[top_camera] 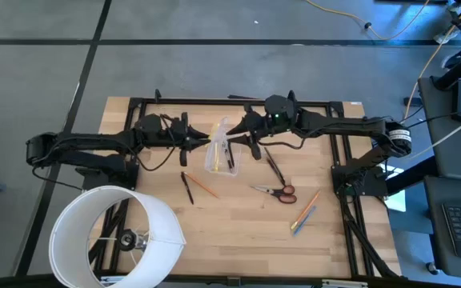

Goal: Pick & place school supplies into a supply box
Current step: Put the yellow pen into the transparent supply box

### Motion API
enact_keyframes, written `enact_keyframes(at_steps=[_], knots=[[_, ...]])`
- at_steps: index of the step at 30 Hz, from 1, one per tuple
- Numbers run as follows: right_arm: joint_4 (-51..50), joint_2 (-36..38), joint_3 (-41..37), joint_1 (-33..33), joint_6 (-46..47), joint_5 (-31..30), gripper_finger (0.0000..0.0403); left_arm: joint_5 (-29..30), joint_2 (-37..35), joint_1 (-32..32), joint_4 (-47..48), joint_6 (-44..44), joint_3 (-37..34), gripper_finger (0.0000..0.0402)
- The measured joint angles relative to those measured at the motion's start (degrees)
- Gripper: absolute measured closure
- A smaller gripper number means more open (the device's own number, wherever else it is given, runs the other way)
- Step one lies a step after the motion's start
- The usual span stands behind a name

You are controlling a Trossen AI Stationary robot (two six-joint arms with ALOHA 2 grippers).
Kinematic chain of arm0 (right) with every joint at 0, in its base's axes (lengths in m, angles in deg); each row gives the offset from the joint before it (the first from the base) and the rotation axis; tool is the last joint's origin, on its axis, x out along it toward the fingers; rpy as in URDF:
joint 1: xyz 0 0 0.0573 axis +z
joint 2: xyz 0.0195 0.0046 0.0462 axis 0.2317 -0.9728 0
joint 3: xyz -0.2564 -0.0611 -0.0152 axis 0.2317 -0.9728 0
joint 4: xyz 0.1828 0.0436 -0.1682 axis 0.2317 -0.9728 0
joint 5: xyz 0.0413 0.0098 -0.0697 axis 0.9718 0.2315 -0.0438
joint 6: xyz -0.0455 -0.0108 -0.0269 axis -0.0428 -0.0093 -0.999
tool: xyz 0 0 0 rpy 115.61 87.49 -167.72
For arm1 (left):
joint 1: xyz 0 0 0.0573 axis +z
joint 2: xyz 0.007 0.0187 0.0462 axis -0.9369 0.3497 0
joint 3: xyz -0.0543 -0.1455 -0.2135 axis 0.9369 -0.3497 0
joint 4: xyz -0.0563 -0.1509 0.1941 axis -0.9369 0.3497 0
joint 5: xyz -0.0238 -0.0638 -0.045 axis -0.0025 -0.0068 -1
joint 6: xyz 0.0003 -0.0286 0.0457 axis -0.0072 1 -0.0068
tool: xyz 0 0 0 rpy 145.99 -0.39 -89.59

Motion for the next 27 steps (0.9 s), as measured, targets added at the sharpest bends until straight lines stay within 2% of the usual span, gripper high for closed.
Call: enact_keyframes(at_steps=[4, 13, 18, 21, 27], knots=[[1.3, -1.5, 0.0, 0.1, 5.4, -2.6, 0.0292, 0.0, 2.7, -1.7, -3.6, -0.5, 0.0, 0.0348], [1.7, -1.7, 0.0, 0.0, 0.8, -4.4, 0.0293, 0.1, 8.8, -3.0, -11.1, -0.5, 0.0, 0.0348], [0.8, -1.7, 0.0, 0.0, 0.3, -2.2, 0.0290, 0.1, 9.8, -3.0, -12.9, -0.5, 0.0, 0.0348], [0.7, -1.7, 0.0, 0.0, 0.5, -1.1, 0.0272, 0.1, 9.8, -3.0, -13.6, -0.5, 0.0, 0.0348], [1.5, -1.7, 0.0, 0.0, 0.7, 0.5, 0.0203, 0.1, 9.8, -3.0, -13.8, -0.9, 0.0, 0.0348]])
